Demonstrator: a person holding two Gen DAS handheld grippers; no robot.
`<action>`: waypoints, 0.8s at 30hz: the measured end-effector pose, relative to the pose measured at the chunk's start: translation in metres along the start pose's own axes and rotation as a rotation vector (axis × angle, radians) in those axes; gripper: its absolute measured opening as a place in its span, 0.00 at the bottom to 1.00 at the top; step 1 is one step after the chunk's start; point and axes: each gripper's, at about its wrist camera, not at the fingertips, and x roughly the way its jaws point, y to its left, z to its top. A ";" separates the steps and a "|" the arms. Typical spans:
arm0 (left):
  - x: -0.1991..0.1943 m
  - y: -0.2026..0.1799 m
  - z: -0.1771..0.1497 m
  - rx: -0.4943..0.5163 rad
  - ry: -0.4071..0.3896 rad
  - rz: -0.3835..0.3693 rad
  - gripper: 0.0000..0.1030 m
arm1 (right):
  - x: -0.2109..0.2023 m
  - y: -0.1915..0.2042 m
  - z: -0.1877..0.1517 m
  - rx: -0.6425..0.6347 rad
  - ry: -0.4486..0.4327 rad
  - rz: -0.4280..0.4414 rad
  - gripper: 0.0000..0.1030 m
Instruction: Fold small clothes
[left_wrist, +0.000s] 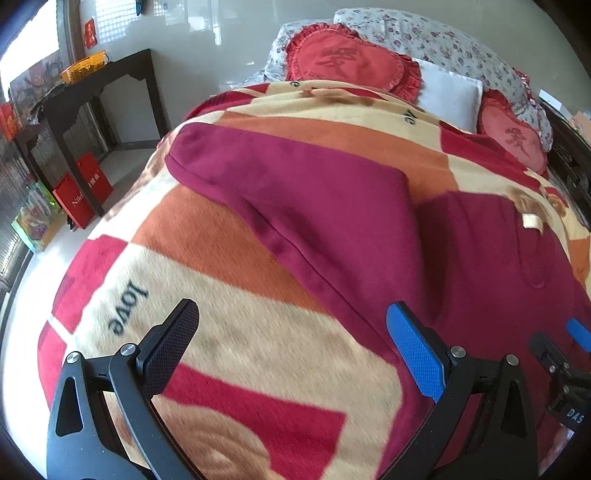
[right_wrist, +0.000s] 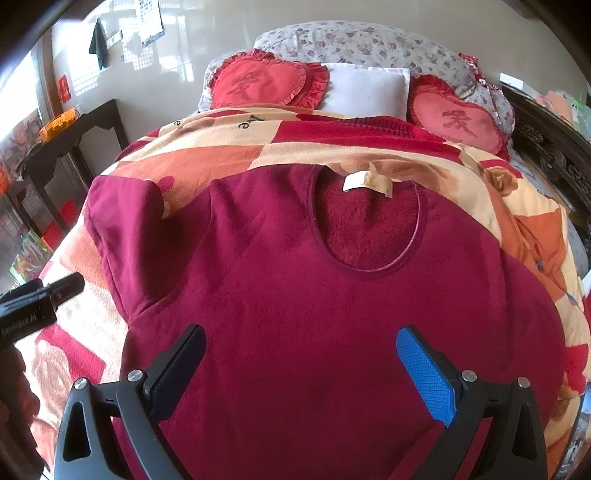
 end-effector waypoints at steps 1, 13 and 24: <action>0.004 0.004 0.004 -0.002 -0.005 0.008 0.99 | 0.001 0.000 0.001 0.000 -0.001 -0.001 1.00; 0.072 0.088 0.066 -0.195 0.034 -0.023 0.99 | 0.010 -0.001 0.010 0.009 0.009 0.029 1.00; 0.147 0.144 0.115 -0.401 0.054 -0.020 0.81 | 0.020 0.003 0.006 0.017 0.050 0.080 1.00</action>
